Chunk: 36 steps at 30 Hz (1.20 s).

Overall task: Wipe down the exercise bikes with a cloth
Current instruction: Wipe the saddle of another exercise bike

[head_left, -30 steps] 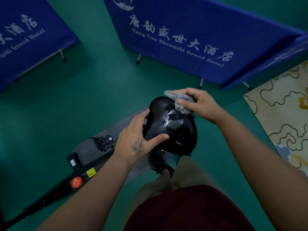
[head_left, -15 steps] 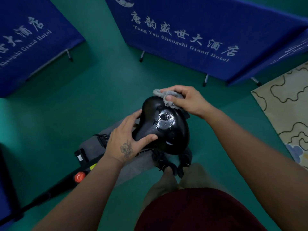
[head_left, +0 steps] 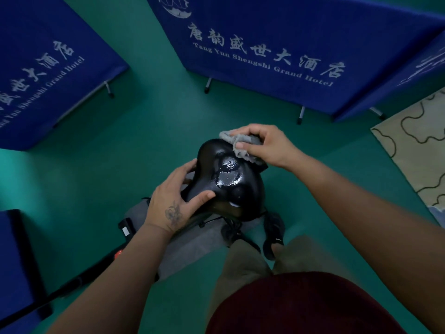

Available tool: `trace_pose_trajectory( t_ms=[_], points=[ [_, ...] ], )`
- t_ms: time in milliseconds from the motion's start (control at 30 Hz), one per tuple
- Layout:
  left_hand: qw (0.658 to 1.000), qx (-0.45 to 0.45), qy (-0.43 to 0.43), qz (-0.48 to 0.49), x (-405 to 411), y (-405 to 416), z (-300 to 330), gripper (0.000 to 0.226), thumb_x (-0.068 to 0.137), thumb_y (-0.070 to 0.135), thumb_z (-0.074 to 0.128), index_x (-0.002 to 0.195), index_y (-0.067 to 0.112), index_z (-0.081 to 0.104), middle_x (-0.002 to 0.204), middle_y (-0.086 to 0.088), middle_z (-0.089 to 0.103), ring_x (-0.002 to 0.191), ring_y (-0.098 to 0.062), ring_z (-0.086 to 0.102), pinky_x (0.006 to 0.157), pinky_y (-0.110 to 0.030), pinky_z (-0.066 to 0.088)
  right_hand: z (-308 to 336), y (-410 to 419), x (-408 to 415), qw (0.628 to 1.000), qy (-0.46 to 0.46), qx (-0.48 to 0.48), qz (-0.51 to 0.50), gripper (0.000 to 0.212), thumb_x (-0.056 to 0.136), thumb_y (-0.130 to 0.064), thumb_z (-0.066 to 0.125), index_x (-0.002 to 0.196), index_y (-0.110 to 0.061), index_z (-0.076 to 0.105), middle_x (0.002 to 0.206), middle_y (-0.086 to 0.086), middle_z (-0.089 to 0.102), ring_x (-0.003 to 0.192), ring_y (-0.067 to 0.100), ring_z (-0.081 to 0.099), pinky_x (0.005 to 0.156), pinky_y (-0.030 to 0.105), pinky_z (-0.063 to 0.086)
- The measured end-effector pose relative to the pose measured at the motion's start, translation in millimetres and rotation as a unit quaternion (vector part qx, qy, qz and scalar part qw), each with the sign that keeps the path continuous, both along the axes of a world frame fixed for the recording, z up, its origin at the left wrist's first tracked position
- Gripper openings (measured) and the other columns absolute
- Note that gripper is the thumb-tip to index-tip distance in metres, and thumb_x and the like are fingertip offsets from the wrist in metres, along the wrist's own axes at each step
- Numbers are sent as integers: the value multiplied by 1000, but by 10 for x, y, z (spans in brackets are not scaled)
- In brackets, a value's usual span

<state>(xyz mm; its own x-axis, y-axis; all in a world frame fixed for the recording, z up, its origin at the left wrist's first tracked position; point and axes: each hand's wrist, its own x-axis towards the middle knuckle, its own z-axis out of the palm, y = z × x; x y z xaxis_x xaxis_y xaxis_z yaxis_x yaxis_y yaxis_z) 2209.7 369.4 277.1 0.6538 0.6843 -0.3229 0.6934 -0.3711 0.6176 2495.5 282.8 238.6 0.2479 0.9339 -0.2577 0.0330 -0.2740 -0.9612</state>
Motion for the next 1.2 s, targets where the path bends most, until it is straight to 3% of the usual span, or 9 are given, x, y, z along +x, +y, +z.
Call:
trace_pose_trajectory(
  t_ms=[133,233,400,567,733,933,1067,1200],
  points=[
    [1000,4,-7,-3,-2,-9,11,93,80,93,58,156,40,47,146,15,61,119,-9,66,105,-46,56,-33,-259,-90,999,24,22,-33,25,93,-7,78,117,-10,74,128,-2,73,118,2,67,110,24,48],
    [1000,7,-14,-7,1,-10,3,92,80,93,57,155,39,48,145,16,61,116,-8,66,105,-44,56,-75,-591,-238,995,33,38,-88,26,89,-1,80,111,-14,73,129,4,71,121,3,66,111,22,46],
    [1000,5,-17,-7,7,-9,9,95,79,94,56,155,39,47,148,17,59,121,-6,63,106,-43,55,-158,-770,-408,987,16,42,-155,26,88,-2,81,113,-7,74,128,4,72,122,9,67,113,29,47],
    [999,-2,-24,-31,-23,19,-33,99,80,92,60,158,32,46,151,13,57,138,-10,57,112,-50,51,-49,-506,-360,987,19,21,-160,24,93,-4,77,116,-10,74,126,-2,74,114,-1,68,108,25,50],
    [998,-11,-24,-48,-29,17,-18,108,78,93,60,161,26,41,152,12,52,130,0,52,109,-45,54,-108,-644,-497,979,41,14,-200,25,94,-11,78,117,-20,75,128,-4,74,118,11,70,110,35,52],
    [998,-7,-25,-58,-39,30,-28,111,77,96,56,161,25,40,153,9,51,139,-9,52,112,-50,52,-138,-1274,-1009,953,55,32,-295,26,88,-7,79,112,-11,72,131,-1,70,125,8,66,110,25,49],
    [998,-2,-29,-57,-25,33,-13,112,77,98,54,161,25,41,155,10,50,138,-6,51,113,-48,50,-139,-1279,-1171,938,19,57,-341,28,84,-21,82,110,-24,73,128,-4,71,125,12,67,110,29,50],
    [998,1,-31,-57,-40,22,-15,113,76,99,52,160,24,42,155,9,50,136,-3,50,115,-42,47,-119,-1082,-1047,932,26,71,-354,28,90,-5,81,112,-21,74,128,0,73,124,16,69,111,35,51]
  ],
)
